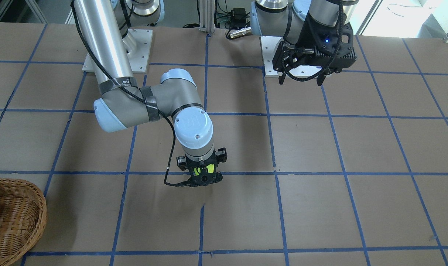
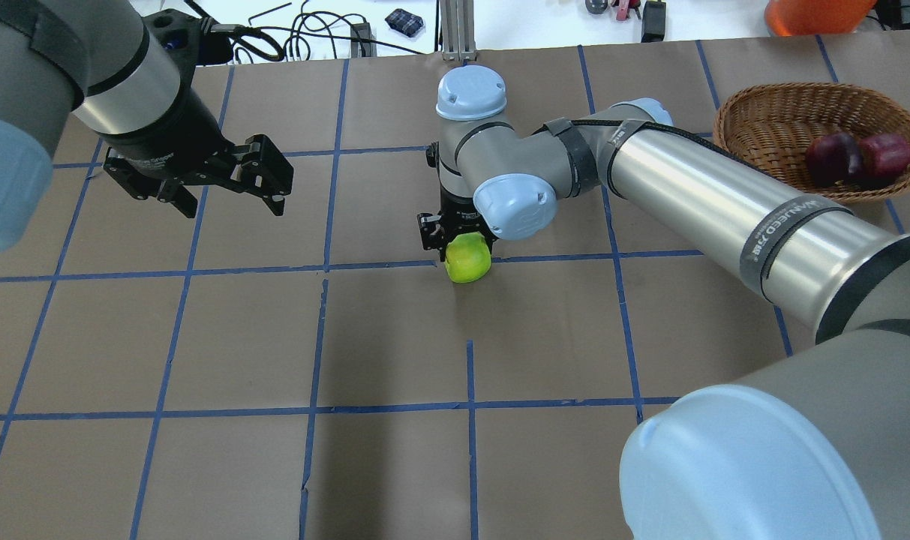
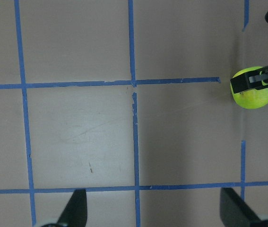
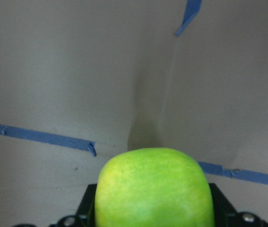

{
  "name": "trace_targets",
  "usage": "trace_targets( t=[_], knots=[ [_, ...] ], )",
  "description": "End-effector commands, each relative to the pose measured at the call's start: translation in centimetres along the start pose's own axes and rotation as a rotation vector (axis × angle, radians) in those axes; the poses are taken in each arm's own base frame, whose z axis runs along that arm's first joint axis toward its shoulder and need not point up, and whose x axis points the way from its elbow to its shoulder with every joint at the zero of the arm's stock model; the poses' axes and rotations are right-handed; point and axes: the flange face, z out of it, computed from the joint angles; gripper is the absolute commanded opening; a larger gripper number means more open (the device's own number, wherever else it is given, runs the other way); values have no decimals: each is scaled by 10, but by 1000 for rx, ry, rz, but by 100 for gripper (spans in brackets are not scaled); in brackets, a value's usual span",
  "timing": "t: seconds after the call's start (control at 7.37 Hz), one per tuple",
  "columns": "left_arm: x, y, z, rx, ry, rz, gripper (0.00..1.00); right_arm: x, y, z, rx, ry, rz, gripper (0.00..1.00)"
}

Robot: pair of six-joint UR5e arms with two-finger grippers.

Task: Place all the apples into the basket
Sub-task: 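Close the right gripper on the green apple, then carry the green apple into the basket and open the right gripper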

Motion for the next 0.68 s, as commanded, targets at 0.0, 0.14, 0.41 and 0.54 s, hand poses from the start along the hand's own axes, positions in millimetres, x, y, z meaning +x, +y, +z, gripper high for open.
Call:
trace_targets(
  t=[0.0,0.14,0.41,0.54],
  knots=[
    [0,1,0,1,0,-1,100,62,-12,-91,53,41,92,0],
    [0,2,3,-5,0,4,100,138,-23,-136,46,40,176,0],
    [-2,1,2,-4,-2,4,100,297,-23,-167,42,82,269,0],
    [-1,2,1,-2,-2,4,100,356,-18,-175,66,85,252,0]
  ],
)
